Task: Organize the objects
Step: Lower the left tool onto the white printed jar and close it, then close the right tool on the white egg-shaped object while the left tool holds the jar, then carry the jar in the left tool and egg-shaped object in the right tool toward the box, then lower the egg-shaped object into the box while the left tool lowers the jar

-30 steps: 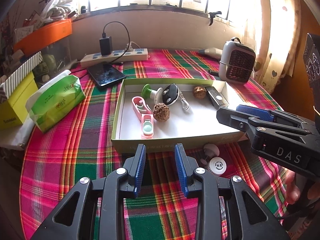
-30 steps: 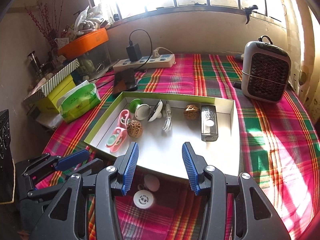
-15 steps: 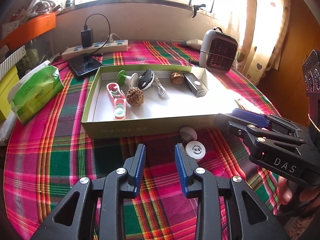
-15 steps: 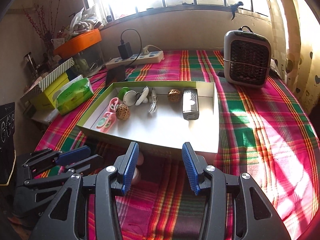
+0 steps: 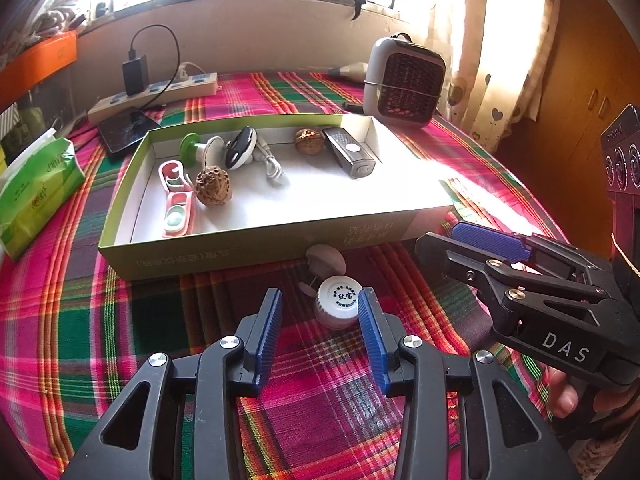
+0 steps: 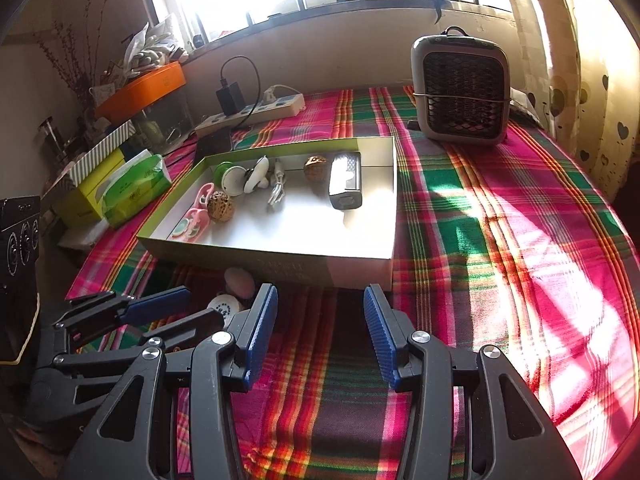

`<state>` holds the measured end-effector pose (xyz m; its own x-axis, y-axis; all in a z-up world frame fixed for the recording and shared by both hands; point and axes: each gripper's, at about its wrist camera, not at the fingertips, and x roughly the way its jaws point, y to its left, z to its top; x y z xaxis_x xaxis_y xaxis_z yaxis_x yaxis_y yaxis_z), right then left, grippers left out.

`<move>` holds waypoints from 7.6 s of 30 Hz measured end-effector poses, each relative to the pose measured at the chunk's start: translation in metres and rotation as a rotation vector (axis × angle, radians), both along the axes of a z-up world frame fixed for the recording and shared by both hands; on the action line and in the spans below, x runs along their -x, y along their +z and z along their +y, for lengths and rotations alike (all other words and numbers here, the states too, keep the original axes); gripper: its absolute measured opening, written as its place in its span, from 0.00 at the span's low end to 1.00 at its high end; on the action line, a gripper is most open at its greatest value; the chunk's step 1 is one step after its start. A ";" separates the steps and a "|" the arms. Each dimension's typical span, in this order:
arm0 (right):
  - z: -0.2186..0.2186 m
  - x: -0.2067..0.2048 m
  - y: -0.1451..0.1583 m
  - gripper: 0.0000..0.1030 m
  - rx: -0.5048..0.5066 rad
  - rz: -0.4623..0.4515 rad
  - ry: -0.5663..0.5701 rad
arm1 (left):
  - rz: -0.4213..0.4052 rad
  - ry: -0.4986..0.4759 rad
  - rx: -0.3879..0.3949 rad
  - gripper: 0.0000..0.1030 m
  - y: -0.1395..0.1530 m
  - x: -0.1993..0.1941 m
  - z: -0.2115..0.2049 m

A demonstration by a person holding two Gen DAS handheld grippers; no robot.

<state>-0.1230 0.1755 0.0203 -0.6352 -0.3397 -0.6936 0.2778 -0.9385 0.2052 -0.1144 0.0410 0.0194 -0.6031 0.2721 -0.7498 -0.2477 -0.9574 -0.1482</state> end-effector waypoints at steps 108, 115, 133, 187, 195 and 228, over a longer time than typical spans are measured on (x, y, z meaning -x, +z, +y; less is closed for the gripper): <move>-0.065 0.006 -0.018 0.31 -0.033 -0.078 -0.034 | -0.011 0.155 -0.021 0.26 -0.013 0.003 -0.067; -0.065 0.003 -0.018 0.31 -0.033 -0.073 -0.021 | -0.008 0.153 -0.007 0.25 -0.013 0.002 -0.066; -0.064 -0.005 -0.015 0.31 -0.044 -0.050 0.023 | -0.003 0.130 0.008 0.25 -0.011 0.000 -0.058; -0.034 0.003 0.018 0.31 0.021 0.043 0.028 | 0.097 0.096 0.039 0.25 0.028 0.012 -0.034; -0.031 0.019 0.020 0.31 0.018 0.045 0.026 | 0.097 0.094 0.044 0.25 0.028 0.026 -0.030; -0.043 0.108 0.002 0.32 -0.002 -0.050 0.081 | 0.037 0.122 0.060 0.25 0.004 0.076 -0.027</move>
